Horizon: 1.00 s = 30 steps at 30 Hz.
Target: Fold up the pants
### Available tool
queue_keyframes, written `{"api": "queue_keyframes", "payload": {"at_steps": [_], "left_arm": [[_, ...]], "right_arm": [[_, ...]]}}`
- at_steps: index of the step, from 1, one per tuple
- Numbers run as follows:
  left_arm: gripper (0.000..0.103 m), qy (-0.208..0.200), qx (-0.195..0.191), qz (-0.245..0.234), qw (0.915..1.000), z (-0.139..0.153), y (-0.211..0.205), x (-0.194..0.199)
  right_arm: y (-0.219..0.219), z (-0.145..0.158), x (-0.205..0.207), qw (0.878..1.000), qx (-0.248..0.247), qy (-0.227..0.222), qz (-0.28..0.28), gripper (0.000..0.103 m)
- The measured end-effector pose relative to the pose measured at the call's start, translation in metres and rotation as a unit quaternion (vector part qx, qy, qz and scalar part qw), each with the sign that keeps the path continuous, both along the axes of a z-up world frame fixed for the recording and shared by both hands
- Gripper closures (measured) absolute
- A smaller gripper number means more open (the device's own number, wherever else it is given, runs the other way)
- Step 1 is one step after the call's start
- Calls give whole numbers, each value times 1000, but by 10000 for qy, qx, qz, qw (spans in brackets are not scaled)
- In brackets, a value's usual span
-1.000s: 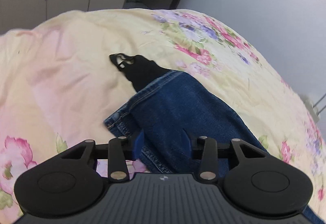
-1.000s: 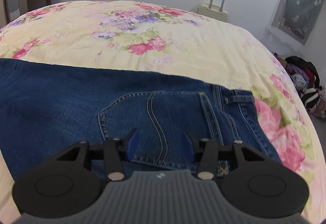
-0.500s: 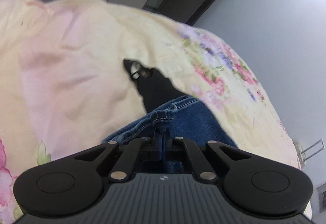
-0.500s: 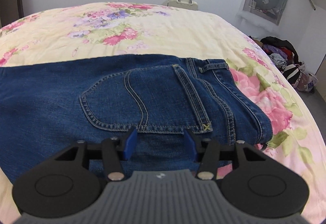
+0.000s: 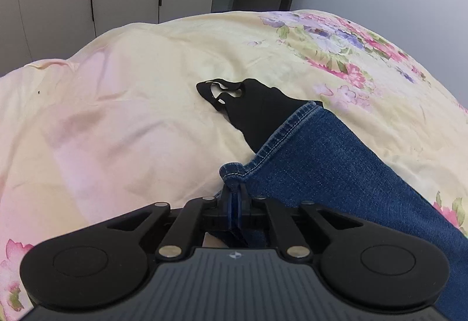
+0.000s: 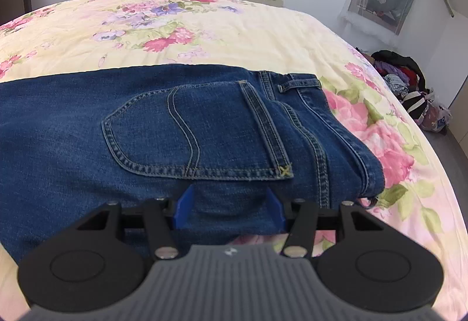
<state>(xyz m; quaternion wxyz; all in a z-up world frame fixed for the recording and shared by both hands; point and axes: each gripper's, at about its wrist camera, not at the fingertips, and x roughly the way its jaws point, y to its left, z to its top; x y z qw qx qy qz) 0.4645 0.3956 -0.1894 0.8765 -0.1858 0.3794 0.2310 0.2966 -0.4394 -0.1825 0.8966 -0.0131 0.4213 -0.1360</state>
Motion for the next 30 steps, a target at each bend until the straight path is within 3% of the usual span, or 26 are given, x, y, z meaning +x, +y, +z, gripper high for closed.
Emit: {"api": "queue_keyframes", "payload": {"at_steps": [2,4,5,8,11,13,18,21,23,25,27,30], "left_arm": [[86,-56,91,-127,9999,12,0,-3],[61,-145,365,-339,9987,31,-2,-6],[56,-228,436,-425,9979,39,-2,-7],[51,-428,329,-892,9945,65,-4,4],[40,-379,485,-1274,9899,74,-13,29],[36,-241,650,-1280,9893,72,-15,51],[35,95,376,-1267,9912,42,-3,88],[37,238,68,-1311,9911,25,6,98],[57,96,-185,-1387,9901,23,11,98],[89,-31,-306,-1562,9872,26,6,97],[93,-46,-139,-1859,9825,31,-6,97],[94,-159,484,-1869,9811,43,-26,91]], "right_arm": [[-3,0,-3,10000,27,28,-27,53],[-6,0,-5,10000,63,10,-37,53],[-6,0,-6,10000,71,0,-36,53],[-2,-1,-5,10000,8,-27,41,53],[6,2,-2,9996,-169,-115,189,53],[11,5,1,9994,-190,-171,237,53],[30,7,7,9979,-389,-148,491,53],[39,6,10,9967,-528,-111,604,53],[44,5,13,9961,-600,-85,646,53],[48,4,16,9954,-676,-60,679,53],[49,2,19,9949,-728,-30,705,53],[51,-1,22,9943,-802,-10,707,52]]}}
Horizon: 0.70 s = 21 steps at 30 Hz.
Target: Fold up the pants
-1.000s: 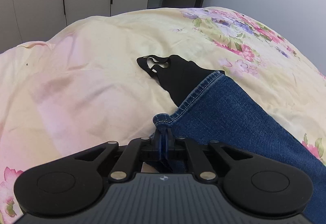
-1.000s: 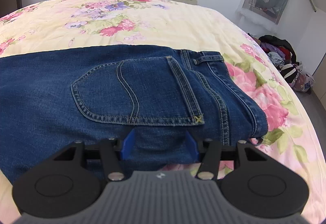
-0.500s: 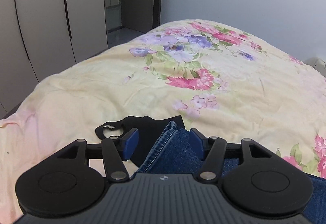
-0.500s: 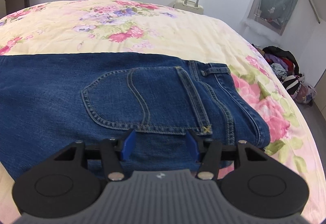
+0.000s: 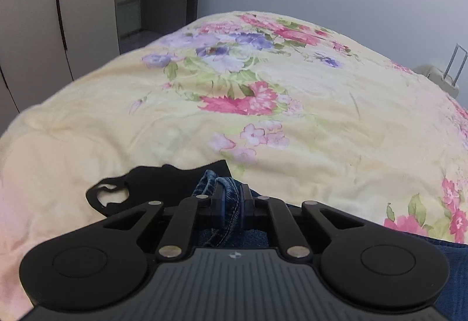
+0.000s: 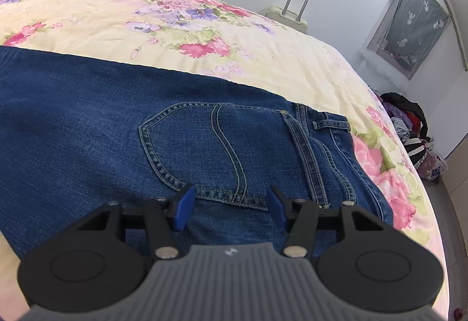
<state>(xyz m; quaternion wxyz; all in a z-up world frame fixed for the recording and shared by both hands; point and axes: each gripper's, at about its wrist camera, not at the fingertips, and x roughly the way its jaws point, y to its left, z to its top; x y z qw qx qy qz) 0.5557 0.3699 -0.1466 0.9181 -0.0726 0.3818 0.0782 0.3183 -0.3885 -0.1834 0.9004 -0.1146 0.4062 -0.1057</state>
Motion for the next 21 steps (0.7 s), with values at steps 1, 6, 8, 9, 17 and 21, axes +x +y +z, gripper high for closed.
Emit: {"api": "queue_keyframes", "payload": {"at_steps": [1,6,8,9,17,21], "left_arm": [[95,-143,162,84,9997,6,-5,-3],[97,-885,445,492,9939,43,-5,-11],[97,-752,811,576,9922,39,-6,-1],[97,-639,922,567,9921,34,-8,4],[92,-27,1474,592,9873,-21,-21,27],[71,-141,1745,687,9822,-4,-21,8]], "right_arm": [[0,0,0,10000,-3,-5,-10,52],[-3,2,-2,9999,-52,-20,-93,52],[-6,4,-4,9999,-73,-26,-154,52],[-9,4,-5,9998,-51,-35,-195,52],[-18,1,-10,9989,224,-81,-415,52],[-15,6,-14,9984,200,-75,-518,52]]}}
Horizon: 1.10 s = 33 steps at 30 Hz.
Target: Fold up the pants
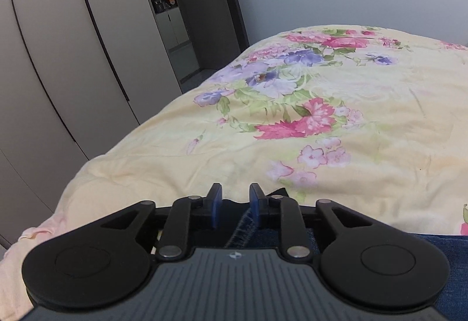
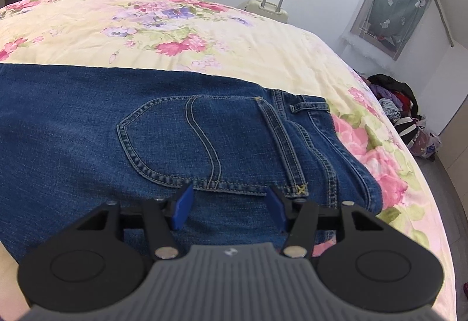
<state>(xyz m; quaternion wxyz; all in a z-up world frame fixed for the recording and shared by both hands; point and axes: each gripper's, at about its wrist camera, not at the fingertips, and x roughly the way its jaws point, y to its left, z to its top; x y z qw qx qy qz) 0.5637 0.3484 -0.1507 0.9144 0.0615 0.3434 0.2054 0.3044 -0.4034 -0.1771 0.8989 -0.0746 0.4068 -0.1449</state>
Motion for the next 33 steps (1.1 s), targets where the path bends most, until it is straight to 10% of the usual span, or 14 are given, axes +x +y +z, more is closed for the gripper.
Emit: {"api": "queue_keyframes", "payload": {"at_steps": [9,15,23,33], "left_arm": [[84,652,22,-1577,9853,13,-40,-76],[92,1788,381,-829,9796,-38,-21,-83],[90,902,-200,-961,9911,13,-32,-123],[88,1040,-308,-1359,9848,-8,-96,-114]], "right_arm": [[64,10,-21,9960,755,-94,458,52],[85,16,-43,9932,1080,-101,415,53],[100,25,-89,9927,1184,-192,-131,53],[137,-12,-76,9832,1364,-520,-1097,52]]}}
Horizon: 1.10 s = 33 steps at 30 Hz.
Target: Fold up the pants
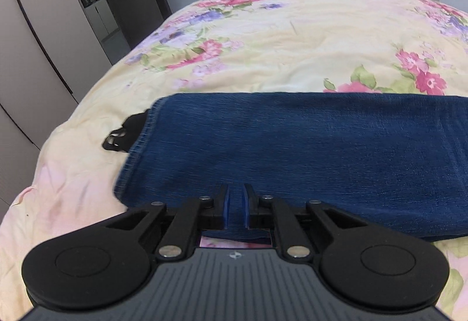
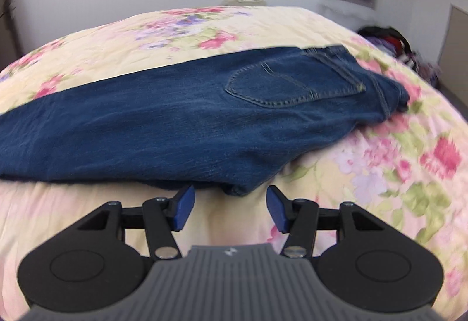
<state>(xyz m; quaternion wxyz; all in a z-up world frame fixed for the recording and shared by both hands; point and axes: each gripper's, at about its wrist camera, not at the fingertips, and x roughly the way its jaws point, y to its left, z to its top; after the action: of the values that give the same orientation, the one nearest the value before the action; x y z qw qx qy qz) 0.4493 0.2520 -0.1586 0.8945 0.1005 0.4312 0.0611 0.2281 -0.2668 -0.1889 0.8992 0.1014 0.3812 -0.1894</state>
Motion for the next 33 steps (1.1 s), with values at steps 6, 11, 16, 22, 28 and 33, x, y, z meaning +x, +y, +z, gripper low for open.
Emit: {"api": "queue_keyframes", "payload": {"at_steps": [6,11,16,22,28,33], "left_arm": [[90,317,85,53,9994,-28,-10,21],[96,502,728,45,9961,-43,-20,34],[99,642,1081,162,9919,-55,-13,44],[99,714,1317,408,9879,-38,-17,45],[94,350,942,70,9949,21,-49,24],[92,74,197,-699,9973,70,-120,0]], "right_arm": [[-33,-17,1,9843,1105,-877,-1065,52],[-42,-22,13,9853,1219,-561,-1055,96],[-34,16,-2,9992,-222,-7,324,103],[-39,-7,8,9953,-104,697,670,103],[-53,8,-12,9941,536,786,514,103],[-100,49,-38,9901,1370,201,232,100]]}}
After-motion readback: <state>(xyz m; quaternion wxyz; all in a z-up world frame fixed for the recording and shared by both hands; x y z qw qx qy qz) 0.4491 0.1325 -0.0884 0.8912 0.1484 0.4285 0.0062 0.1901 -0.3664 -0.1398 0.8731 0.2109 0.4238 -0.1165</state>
